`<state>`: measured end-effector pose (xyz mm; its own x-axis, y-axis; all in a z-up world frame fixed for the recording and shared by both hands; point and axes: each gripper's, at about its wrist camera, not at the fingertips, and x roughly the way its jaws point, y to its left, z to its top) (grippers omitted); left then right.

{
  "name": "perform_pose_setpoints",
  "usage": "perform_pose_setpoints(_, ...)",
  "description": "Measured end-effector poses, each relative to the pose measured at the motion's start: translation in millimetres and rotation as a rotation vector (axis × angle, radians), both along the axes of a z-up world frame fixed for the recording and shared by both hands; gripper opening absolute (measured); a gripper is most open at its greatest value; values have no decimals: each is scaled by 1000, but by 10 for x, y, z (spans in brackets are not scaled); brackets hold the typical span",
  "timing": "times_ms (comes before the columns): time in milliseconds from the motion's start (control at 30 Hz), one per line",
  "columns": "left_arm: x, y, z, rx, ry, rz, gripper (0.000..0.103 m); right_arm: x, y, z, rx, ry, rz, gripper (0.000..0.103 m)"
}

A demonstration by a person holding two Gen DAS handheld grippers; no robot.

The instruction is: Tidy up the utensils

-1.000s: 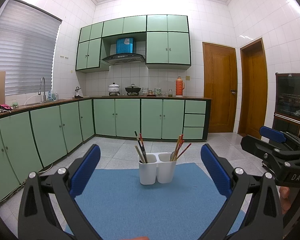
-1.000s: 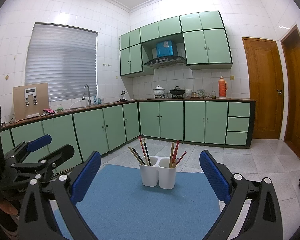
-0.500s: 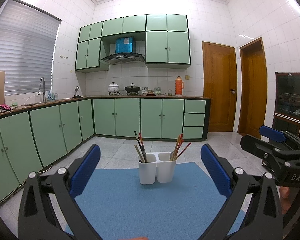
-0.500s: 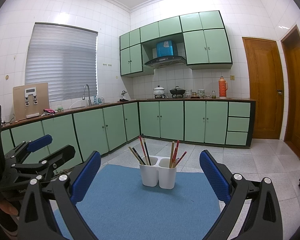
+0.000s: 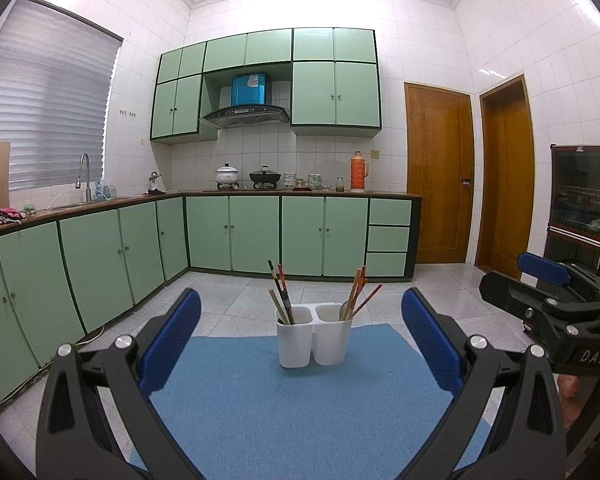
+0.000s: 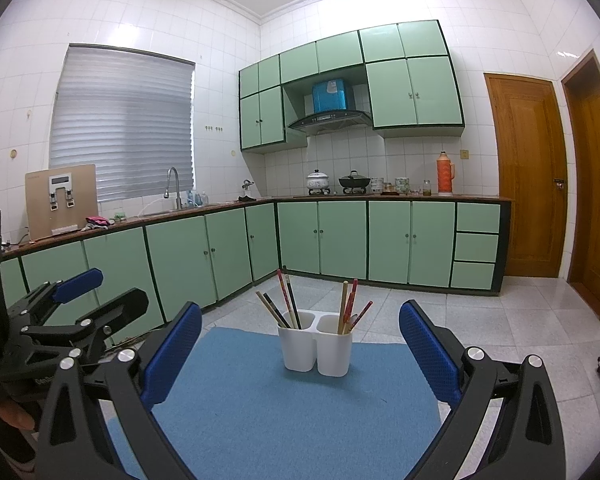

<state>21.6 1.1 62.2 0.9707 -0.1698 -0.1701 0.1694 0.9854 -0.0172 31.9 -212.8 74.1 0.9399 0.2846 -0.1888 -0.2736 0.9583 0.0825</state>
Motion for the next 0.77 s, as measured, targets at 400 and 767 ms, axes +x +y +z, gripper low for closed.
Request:
perform_pose_setpoints(400,36,40,-27,-4,7,4,97,-1,5,0,1,3,-3,97)
perform_pose_setpoints(767,41,56,-57,-5,10,1,97,-5,20,-16,3,5,-4,97)
